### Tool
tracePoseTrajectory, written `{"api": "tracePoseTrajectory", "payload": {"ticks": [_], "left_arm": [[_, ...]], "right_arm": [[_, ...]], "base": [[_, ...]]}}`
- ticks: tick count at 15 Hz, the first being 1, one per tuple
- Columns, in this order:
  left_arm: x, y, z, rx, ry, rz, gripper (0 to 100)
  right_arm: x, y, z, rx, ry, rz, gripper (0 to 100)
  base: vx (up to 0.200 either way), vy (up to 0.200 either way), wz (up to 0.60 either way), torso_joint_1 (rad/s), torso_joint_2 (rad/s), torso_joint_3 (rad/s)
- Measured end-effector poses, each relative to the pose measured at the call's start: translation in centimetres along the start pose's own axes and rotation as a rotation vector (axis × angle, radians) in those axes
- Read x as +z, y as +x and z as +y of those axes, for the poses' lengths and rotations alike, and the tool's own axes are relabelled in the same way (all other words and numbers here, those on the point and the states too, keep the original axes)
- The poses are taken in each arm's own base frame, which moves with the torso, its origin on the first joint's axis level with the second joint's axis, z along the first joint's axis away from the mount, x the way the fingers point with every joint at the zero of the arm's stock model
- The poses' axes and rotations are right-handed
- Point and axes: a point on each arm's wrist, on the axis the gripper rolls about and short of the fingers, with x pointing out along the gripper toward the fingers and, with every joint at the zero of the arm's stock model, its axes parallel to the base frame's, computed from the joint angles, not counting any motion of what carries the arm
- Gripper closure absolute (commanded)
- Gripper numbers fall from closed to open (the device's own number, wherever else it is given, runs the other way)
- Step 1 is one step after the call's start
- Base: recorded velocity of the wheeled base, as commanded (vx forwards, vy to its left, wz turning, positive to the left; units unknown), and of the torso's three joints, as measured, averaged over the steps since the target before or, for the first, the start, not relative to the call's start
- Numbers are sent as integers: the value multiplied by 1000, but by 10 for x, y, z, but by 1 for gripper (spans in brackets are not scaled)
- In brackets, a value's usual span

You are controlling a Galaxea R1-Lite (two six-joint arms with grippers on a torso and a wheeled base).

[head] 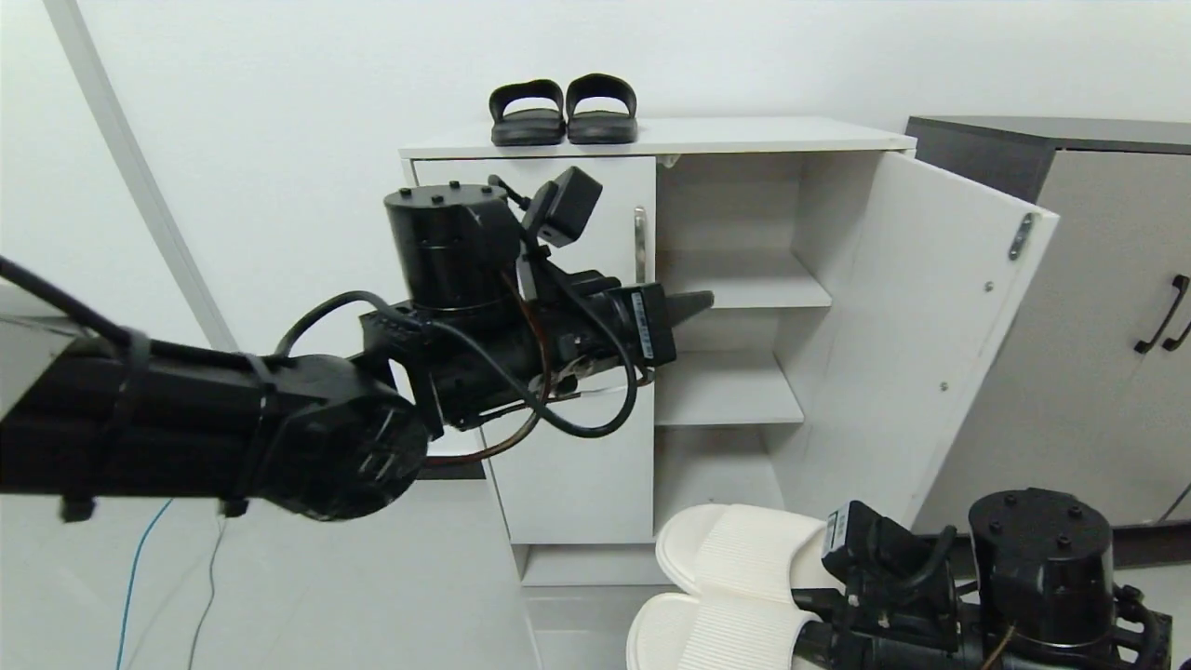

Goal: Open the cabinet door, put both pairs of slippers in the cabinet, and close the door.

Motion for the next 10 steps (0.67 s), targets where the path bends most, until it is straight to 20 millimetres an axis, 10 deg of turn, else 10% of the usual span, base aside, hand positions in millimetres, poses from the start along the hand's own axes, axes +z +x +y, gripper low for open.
{"api": "tracePoseTrajectory", "payload": {"ticks": [10], "left_arm": [[-21,-188,-51,287,126,9,100]], "right_arm": [[4,0,-16,-57,19,-21,100]], "base": [[0,0,0,0,0,0]]}}
